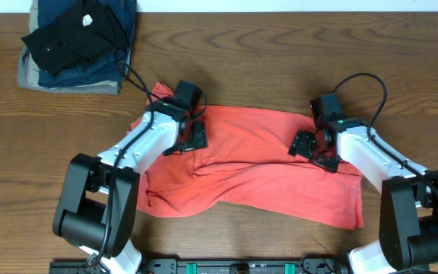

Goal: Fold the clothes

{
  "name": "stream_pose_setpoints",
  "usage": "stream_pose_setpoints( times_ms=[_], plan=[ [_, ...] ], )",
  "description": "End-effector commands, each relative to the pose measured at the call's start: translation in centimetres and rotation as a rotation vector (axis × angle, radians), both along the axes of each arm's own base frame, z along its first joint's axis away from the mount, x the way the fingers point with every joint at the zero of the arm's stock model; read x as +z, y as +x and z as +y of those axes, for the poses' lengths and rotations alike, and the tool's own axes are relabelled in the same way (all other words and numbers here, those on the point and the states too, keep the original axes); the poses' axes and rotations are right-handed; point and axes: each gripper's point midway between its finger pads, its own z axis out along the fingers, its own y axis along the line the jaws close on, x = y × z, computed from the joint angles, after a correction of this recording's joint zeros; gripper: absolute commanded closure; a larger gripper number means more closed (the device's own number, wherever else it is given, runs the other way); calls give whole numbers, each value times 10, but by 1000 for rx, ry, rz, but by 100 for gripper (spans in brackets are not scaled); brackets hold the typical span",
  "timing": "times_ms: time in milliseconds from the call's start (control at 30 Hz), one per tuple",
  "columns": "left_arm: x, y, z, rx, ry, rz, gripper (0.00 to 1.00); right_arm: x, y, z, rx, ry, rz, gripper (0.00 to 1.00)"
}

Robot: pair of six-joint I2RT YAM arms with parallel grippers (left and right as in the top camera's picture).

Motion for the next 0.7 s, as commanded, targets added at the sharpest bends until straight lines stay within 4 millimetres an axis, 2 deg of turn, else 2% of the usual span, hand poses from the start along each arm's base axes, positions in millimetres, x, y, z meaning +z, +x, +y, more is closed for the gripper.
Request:
stream_pose_setpoints(
  times_ms=[0,133,300,533,667],
  plan=[
    [-13,-3,4,-5,38,30,30,-13,-14,15,30,55,55,18],
    [-23,-5,12,9,68,55,36,-13,-17,14,34,52,64,17],
    [-20,-4,16,19,72,49,44,-13,-17,13,44,45,62,16],
    [10,-5,17,17,56,1,45,-14,-15,9,40,22,54,16],
    [18,-4,17,18,48,-19,45,-14,-14,9,40,19,51,15]
  ],
)
